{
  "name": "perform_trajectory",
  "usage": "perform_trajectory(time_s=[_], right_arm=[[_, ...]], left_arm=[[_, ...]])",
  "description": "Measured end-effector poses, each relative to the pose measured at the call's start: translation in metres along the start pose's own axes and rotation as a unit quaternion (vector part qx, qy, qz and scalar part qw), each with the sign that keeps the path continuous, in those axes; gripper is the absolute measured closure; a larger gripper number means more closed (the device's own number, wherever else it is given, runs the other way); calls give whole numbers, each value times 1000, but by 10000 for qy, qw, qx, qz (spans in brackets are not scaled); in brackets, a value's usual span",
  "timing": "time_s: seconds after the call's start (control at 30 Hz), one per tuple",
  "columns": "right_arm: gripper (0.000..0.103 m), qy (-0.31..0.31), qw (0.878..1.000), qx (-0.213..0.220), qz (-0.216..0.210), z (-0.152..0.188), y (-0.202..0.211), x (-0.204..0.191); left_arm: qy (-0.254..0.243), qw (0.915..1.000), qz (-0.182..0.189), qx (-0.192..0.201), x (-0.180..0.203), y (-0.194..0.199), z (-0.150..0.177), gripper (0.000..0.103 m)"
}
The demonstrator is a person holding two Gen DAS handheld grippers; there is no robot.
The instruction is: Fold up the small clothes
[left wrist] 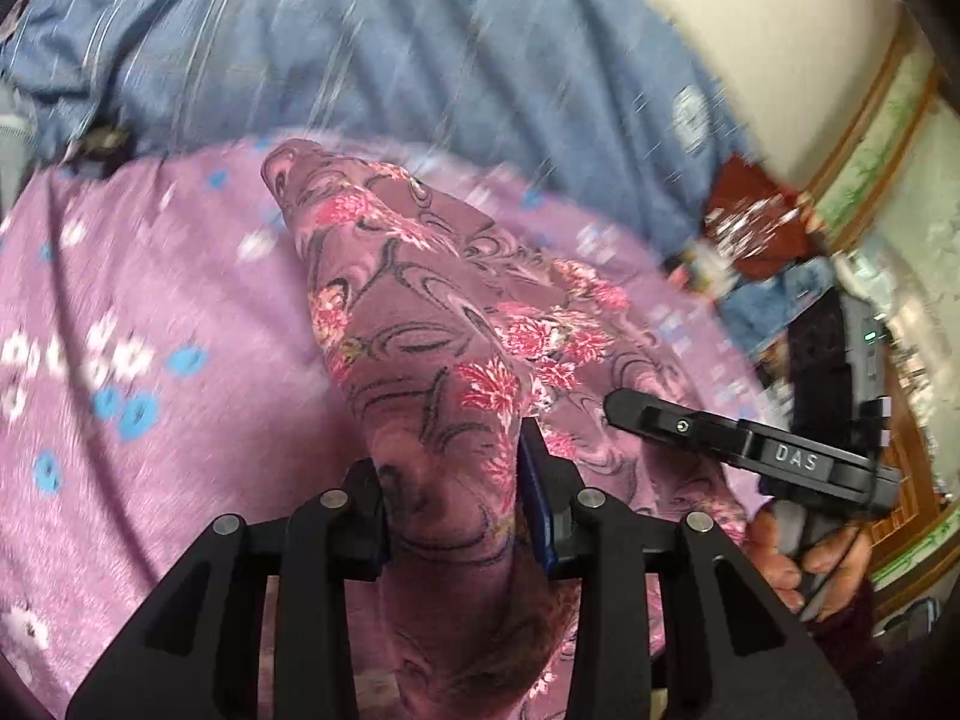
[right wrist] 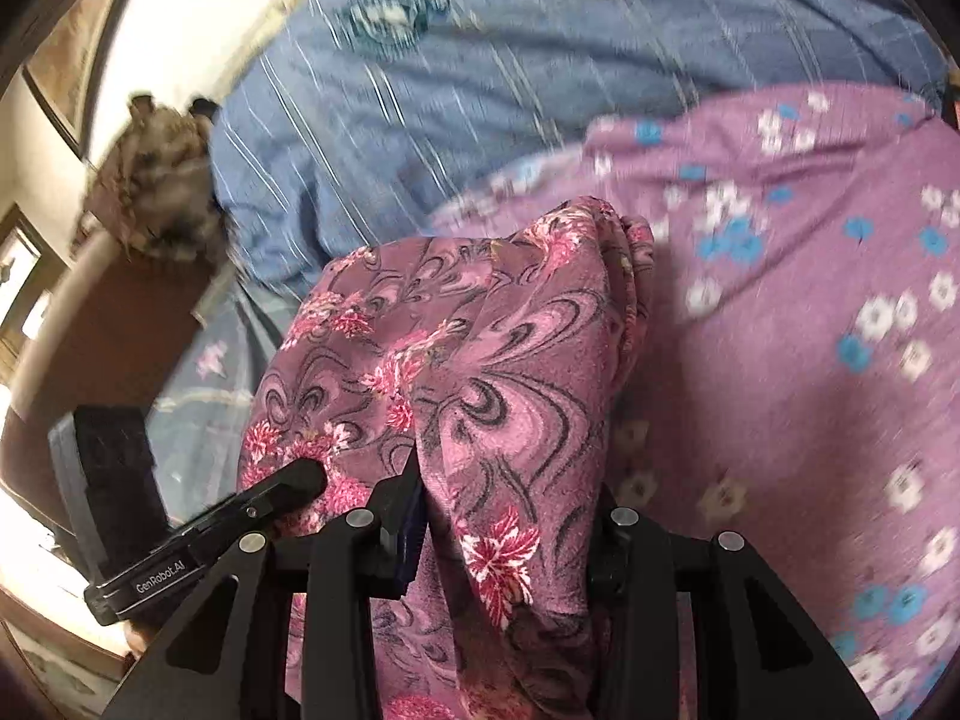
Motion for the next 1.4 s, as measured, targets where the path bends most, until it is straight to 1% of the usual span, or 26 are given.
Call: perform_trajectory(time_s=[0.03, 0.07, 0.13, 0.17, 0.2, 0.27, 0.33, 0.4, 0.43, 0.5, 0.57, 0.6, 0.63, 0.67, 0.7, 0.77, 0.83, 0.87, 0.93, 0.97, 1.03, 1.1, 1.17, 1.23, 1.33, 1.4], right_arm=[[65, -3, 9998, -131, 164, 5, -12, 3], [63, 53, 9994, -138, 315, 9, -20, 6], [57, 184, 9988, -99, 438, 11, -23, 6], [56, 186, 9987, -134, 446, 10, -21, 5], [51, 203, 9987, -158, 436, 9, -19, 4], [50, 262, 9982, -110, 524, 5, -12, 2], [48, 351, 9970, 127, 681, -1, 0, -2], [46, 491, 9937, 583, 823, -10, 20, -6], [46, 547, 9905, 899, 888, -14, 31, -9], [44, 661, 9863, 1253, 841, -20, 42, -15], [50, 766, 9879, 1193, 629, -24, 38, -22], [64, 810, 9896, 1074, 505, -24, 32, -26], [81, 844, 9905, 974, 472, -24, 26, -28], [86, 895, 9916, 803, 486, -25, 14, -32], [90, 894, 9925, 665, 498, -25, 4, -34], [91, 705, 9957, 298, 526, -23, -16, -28], [91, 591, 9955, 109, 732, -23, -30, -17], [91, 537, 9954, 64, 791, -23, -36, -10], [89, 302, 9979, -39, 572, -26, -38, 1], [89, 220, 9987, -70, 464, -27, -35, 4], [88, 227, 9989, -19, 405, -27, -29, 4], [83, 329, 9989, 61, 314, -24, -17, 0], [82, 501, 9986, 100, 156, -19, -4, -6], [82, 721, 9972, 160, 84, -13, 10, -15], [82, 883, 9960, 131, 82, -7, 22, -24], [82, 971, 9950, 82, 204, 1, 28, -28]], left_arm=[[6, 9998, -128, -176, -4, -8, 4, 63], [10, 9990, -290, -340, -9, -16, 9, 59], [33, 9985, -412, -357, -13, -21, 13, 46], [36, 9984, -464, -322, -13, -19, 13, 44], [4, 9983, -501, -306, -13, -16, 13, 43], [-94, 9979, -606, -212, -9, -8, 14, 43], [-262, 9962, -825, 28, -8, 6, 11, 43], [-425, 9924, -1063, 460, -6, 24, 4, 42], [-452, 9900, -1168, 655, -6, 31, 1, 39], [-374, 9856, -1329, 979, -7, 36, -8, 36], [-273, 9840, -1414, 1051, -10, 27, -19, 35], [-230, 9840, -1447, 1012, -12, 20, -24, 36], [-178, 9842, -1480, 955, -14, 12, -28, 35], [-123, 9845, -1512, 880, -16, 2, -32, 35], [-71, 9845, -1569, 781, -18, -6, -35, 36], [-24, 9832, -1737, 560, -22, -19, -36, 35], [1, 9784, -2063, 127, -30, -42, -32, 35], [52, 9776, -2102, -16, -35, -49, -30, 35], [342, 9794, -1983, -191, -48, -61, -25, 33], [463, 9808, -1886, -179, -51, -61, -24, 32], [673, 9827, -1720, -153, -57, -59, -23, 32], [905, 9838, -1545, -52, -61, -52, -20, 32], [951, 9845, -1470, 87, -58, -41, -17, 32], [854, 9854, -1454, 228, -51, -25, -13, 32], [751, 9861, -1421, 430, -40, 2, 1, 32], [795, 9854, -1438, 457, -35, 15, 13, 32]])
Point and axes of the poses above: each gripper's, at about its wrist camera, not at the fingertips, and y roughly against the way its jaws point, x to its right, z to its underside, the point moved 2 cm from there along -y, roughly the way its jaws point, and after that the axes turned 7 degrees about -y, right-handed, at the moved point
